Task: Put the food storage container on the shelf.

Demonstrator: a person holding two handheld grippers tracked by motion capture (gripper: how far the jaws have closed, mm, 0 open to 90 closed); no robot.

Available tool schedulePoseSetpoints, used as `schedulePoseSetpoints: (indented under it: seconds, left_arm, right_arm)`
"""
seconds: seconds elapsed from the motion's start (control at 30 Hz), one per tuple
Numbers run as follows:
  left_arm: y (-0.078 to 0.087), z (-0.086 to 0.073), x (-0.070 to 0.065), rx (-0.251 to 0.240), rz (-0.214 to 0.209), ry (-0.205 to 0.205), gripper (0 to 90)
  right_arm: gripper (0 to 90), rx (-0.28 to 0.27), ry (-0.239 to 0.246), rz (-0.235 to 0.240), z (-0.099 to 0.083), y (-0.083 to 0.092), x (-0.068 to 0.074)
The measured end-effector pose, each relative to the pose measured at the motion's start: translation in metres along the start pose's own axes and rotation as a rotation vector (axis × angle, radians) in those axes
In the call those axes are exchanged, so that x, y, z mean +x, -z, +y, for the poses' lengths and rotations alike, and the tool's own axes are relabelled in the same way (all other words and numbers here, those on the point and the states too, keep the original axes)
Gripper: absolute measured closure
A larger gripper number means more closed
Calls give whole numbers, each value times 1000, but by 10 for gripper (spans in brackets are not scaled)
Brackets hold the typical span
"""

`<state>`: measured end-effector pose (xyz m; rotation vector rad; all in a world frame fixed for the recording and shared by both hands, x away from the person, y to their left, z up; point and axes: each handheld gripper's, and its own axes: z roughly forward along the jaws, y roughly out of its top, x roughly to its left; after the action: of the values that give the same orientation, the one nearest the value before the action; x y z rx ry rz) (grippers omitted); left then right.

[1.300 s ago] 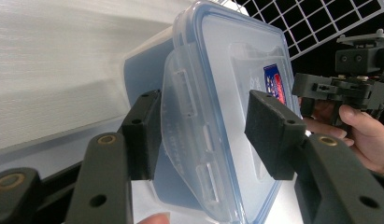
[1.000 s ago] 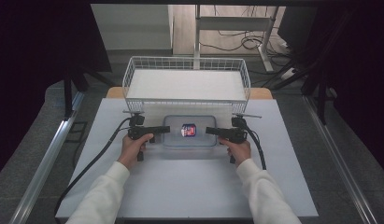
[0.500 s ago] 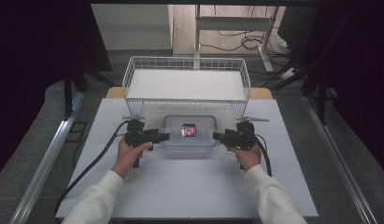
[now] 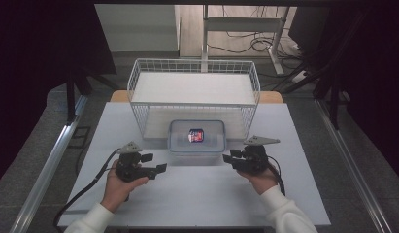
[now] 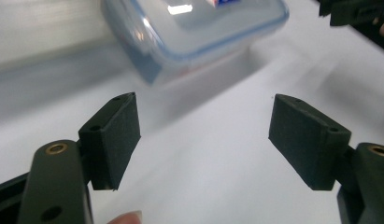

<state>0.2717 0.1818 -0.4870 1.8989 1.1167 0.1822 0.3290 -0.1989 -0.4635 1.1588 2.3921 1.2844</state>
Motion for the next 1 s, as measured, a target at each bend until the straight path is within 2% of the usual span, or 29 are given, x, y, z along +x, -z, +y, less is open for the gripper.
schedulePoseSetpoints:
  seconds: [0.13,0.2,0.3,0.43,0.6,0.63,0.87,1.0]
  left_arm:
    - [8,-13,-10,31,0,-15,240]
    - [12,-18,-15,45,14,-40,235]
    - [17,-24,-22,52,19,-65,234]
    - [21,-27,-23,49,-7,-50,233]
    - [22,-28,-17,39,2,-26,236]
    - [22,-29,-15,41,-4,-12,236]
    - [20,-29,-14,48,3,-20,235]
    - [19,-30,-13,54,4,-20,236]
  right_arm:
    - [750,47,51,33,-5,-9,11]
    - [805,63,84,42,-7,-14,16]
    - [878,76,106,58,-7,-20,22]
    - [886,97,115,65,-5,-31,31]
    - [887,135,151,56,-4,-50,40]
    - [887,151,155,49,-4,-59,42]
    - [888,194,179,9,-3,-82,47]
    - [888,199,189,-13,-1,-93,48]
